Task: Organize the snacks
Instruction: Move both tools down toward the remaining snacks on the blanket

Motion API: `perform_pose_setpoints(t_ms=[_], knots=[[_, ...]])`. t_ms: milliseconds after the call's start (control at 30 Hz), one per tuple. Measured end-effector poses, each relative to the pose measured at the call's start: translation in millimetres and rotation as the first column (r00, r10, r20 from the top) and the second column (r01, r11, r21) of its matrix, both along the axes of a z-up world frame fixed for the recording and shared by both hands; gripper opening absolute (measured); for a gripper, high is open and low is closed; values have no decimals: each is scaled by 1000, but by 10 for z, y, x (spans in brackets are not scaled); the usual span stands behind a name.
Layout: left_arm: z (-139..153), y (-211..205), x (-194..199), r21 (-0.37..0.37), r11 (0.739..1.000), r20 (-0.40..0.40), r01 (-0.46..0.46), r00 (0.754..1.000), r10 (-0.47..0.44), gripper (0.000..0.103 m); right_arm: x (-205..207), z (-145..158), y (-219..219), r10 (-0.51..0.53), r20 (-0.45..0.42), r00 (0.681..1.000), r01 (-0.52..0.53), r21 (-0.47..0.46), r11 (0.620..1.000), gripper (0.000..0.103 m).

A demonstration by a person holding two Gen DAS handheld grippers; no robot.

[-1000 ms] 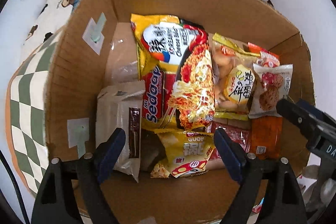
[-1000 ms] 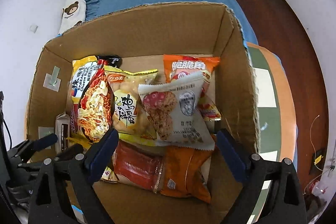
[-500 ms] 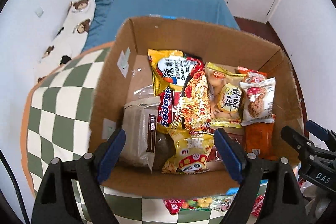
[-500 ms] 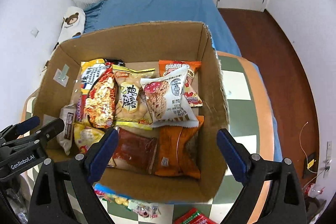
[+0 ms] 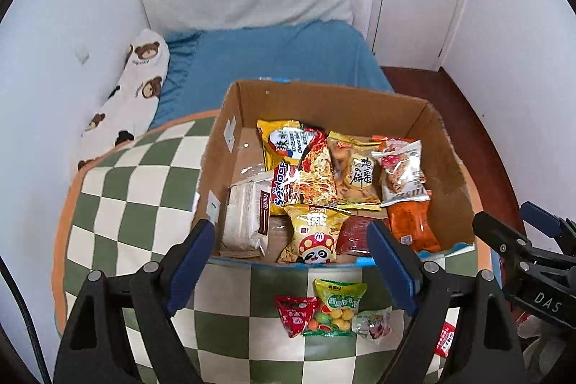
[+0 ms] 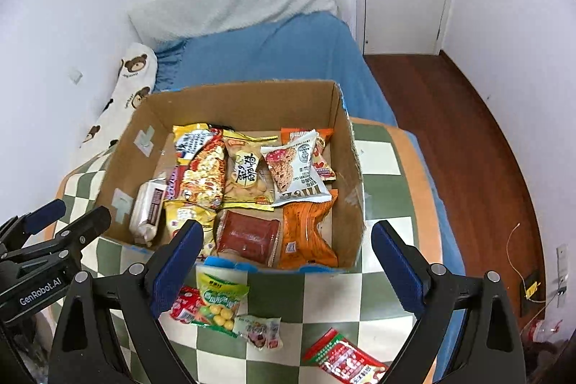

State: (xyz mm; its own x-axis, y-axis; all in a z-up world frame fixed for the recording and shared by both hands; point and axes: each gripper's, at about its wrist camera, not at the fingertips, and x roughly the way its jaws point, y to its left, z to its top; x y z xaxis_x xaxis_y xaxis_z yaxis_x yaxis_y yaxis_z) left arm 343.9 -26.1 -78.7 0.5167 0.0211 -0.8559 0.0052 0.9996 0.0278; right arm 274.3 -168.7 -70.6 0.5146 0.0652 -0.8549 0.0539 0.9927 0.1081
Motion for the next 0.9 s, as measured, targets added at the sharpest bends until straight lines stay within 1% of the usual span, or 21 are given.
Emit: perform_pose_setpoints(t_ms=[100, 367, 433, 533, 600, 700, 767, 833, 900], knots=[[130, 3, -135, -6, 1000, 27, 6, 1000, -6, 86, -186, 146, 13, -8, 30, 1000, 8, 0, 1000, 99], [395, -7, -467, -11, 1000, 87, 18, 996, -17, 86, -557, 460, 65, -15, 104, 994, 15, -6, 1000, 99], [437, -18, -525, -6, 1000, 102, 20, 995, -19, 86, -627, 519, 87, -14, 123, 992, 15, -7, 1000, 99], [432, -15, -579, -9, 1000, 100, 13, 995, -12, 86, -708, 563, 90, -15, 131, 991, 14, 10, 1000, 99], [354, -4, -597, -12, 1000, 75, 3, 997, -3, 86, -753, 535, 60, -21, 119, 993, 18, 30, 999, 99], [67, 11, -633, -19, 1000, -2, -21, 1000, 21, 86, -811, 341, -50, -26, 63, 998, 23, 46, 999, 100], [-161, 6, -647, -22, 999, -69, -33, 997, 32, 86, -839, 105, -157, -29, -4, 1000, 29, 63, 998, 100], [-501, -19, -641, -32, 999, -160, -44, 986, 38, 86, -873, -211, -278, -24, -89, 996, 30, 71, 997, 100], [-782, -57, -616, -8, 999, -225, -38, 974, 35, 86, -918, -564, -401, -15, -169, 986, 27, 70, 997, 100]])
